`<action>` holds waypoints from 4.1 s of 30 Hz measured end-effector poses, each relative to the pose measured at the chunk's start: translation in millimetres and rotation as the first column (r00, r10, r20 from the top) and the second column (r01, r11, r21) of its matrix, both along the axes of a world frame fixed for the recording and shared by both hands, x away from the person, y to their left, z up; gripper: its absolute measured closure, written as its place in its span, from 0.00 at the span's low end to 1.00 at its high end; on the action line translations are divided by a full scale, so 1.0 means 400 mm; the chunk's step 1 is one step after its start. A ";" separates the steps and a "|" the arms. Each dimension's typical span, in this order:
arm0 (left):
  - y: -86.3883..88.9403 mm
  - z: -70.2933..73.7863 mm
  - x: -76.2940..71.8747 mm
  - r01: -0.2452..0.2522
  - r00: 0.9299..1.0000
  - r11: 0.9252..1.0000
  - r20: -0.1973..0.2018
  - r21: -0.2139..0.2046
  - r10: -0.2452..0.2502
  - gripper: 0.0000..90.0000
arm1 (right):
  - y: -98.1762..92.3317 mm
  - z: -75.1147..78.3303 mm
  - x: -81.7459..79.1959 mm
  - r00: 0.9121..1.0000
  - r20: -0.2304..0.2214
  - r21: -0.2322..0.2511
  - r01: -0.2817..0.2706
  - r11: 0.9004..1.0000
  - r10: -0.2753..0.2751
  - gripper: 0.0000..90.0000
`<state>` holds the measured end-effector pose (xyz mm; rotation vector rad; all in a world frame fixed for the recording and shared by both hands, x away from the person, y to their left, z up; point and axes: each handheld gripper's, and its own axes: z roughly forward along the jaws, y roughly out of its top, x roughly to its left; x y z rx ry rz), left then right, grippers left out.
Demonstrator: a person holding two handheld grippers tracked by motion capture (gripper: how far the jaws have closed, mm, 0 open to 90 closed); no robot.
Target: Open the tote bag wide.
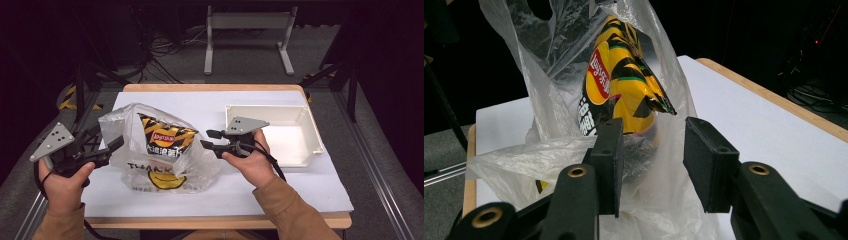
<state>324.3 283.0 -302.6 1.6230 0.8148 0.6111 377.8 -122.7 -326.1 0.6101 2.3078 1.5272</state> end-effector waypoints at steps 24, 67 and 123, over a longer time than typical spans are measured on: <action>0.006 -0.106 0.163 -0.080 0.986 0.996 -0.141 0.046 0.086 0.93 | -0.008 0.000 -0.012 1.000 0.019 0.009 -0.018 1.000 0.018 0.71; -0.048 -0.334 0.169 0.079 0.927 0.970 -0.375 0.228 0.013 0.94 | 0.056 0.037 -0.003 0.994 0.095 0.032 -0.063 0.998 0.060 0.73; 0.104 -0.184 0.051 0.003 0.982 1.000 -0.191 0.005 -0.002 0.37 | 0.143 0.016 0.013 0.983 0.113 -0.086 -0.134 0.987 0.143 0.88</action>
